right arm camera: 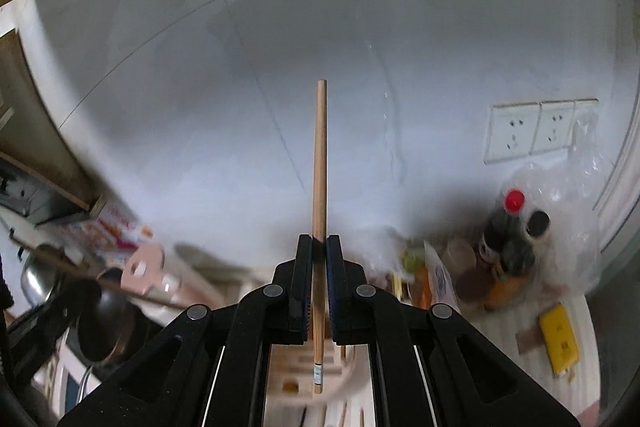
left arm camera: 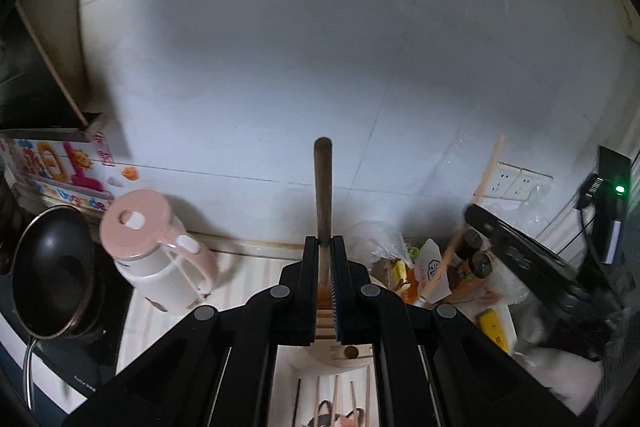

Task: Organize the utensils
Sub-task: 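Lift both held wooden chopsticks upright and carry them over the beige holder, then lower both chopsticks into the holder and open both tools, then close the left tool on a dark chopstick while the right tool grasps another dark one, then lift both dark chopsticks upright and lower them into the beige holder, then open both tools to release the dark chopsticks in the holder, then close the left tool on a wooden chopstick while the right tool grasps a dark one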

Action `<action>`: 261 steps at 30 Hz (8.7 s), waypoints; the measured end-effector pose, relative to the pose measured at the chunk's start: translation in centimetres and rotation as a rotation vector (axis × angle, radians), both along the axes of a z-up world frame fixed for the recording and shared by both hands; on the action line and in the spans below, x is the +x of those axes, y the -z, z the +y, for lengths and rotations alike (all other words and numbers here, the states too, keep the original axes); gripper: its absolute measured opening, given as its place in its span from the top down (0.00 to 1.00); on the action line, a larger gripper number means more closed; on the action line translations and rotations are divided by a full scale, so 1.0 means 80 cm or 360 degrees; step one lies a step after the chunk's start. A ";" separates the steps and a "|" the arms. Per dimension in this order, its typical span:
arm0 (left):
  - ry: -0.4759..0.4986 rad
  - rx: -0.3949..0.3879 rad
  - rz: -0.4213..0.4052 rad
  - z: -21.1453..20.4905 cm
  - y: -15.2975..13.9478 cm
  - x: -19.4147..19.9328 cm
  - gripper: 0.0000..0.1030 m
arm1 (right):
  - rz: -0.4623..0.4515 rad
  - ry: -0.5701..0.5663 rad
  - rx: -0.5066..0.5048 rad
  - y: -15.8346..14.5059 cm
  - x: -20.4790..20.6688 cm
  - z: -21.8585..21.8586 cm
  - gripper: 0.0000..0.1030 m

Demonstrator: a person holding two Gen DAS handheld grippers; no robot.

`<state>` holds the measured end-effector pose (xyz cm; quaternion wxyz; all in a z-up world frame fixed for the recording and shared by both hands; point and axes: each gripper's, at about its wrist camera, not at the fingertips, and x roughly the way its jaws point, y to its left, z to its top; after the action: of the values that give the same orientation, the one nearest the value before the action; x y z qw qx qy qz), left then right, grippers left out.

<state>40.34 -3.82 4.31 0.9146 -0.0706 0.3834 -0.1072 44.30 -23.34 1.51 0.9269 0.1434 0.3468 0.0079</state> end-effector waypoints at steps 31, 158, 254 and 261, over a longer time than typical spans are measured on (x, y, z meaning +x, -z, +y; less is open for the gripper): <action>-0.0085 0.0016 0.0175 0.005 0.047 -0.002 0.16 | 0.0202 -0.0031 0.0117 0.088 0.001 -0.019 0.40; -0.0203 0.0313 0.0191 0.054 0.166 -0.097 0.98 | 0.0516 -0.0018 -0.0120 0.178 -0.138 0.018 0.96; 0.0056 0.0571 0.0939 -0.018 0.447 -0.123 0.95 | 0.1309 -0.0053 0.0083 0.449 -0.124 0.010 0.95; 0.0010 0.0514 0.0974 0.032 0.448 -0.128 0.95 | 0.1376 0.0035 0.0063 0.449 -0.129 -0.016 1.00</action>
<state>30.11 -1.23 -31.56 0.7562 0.0473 0.6522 -0.0219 34.01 -24.61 -34.42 0.6934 0.1549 0.7015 -0.0563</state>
